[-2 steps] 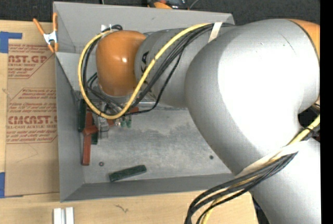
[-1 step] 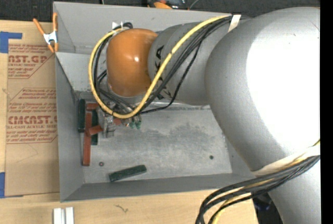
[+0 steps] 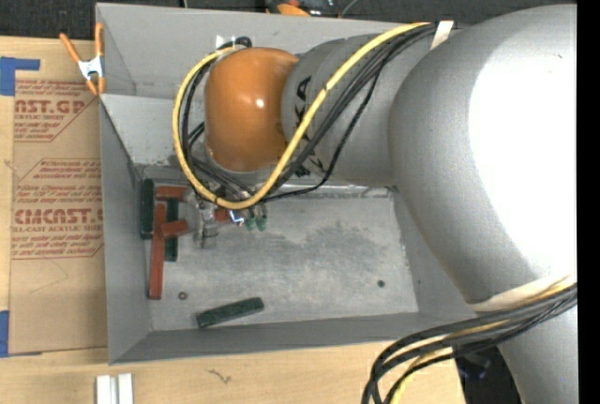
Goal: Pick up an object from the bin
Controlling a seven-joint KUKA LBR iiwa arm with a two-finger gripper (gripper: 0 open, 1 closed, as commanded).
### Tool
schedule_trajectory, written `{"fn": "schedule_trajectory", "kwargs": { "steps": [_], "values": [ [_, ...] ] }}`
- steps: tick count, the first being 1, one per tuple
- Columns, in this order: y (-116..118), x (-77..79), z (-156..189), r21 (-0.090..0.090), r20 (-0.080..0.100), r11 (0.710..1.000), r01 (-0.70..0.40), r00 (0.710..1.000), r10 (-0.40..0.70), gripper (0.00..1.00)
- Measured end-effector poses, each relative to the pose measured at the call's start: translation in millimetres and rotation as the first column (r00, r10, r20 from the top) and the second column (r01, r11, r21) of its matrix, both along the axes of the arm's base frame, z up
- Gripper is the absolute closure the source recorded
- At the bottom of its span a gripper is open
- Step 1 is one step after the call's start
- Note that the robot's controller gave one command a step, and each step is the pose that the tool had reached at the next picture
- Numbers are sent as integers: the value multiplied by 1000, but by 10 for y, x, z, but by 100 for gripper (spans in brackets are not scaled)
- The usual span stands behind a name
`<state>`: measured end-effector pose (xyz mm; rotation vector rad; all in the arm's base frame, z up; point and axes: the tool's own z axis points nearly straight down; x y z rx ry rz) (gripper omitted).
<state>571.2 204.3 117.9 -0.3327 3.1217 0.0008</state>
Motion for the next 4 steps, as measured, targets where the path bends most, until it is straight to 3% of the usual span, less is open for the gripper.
{"fn": "schedule_trajectory", "kwargs": {
  "steps": [1,2,3,4],
  "values": [
    [5,-1,-8,0,0,1000,0,1000,0,0],
    [-101,104,-507,-1,-2,1000,-11,1000,11,0],
    [-94,109,-481,0,0,1000,-11,1000,11,100],
    [104,136,508,0,6,915,-403,915,403,100]
  ]
}}
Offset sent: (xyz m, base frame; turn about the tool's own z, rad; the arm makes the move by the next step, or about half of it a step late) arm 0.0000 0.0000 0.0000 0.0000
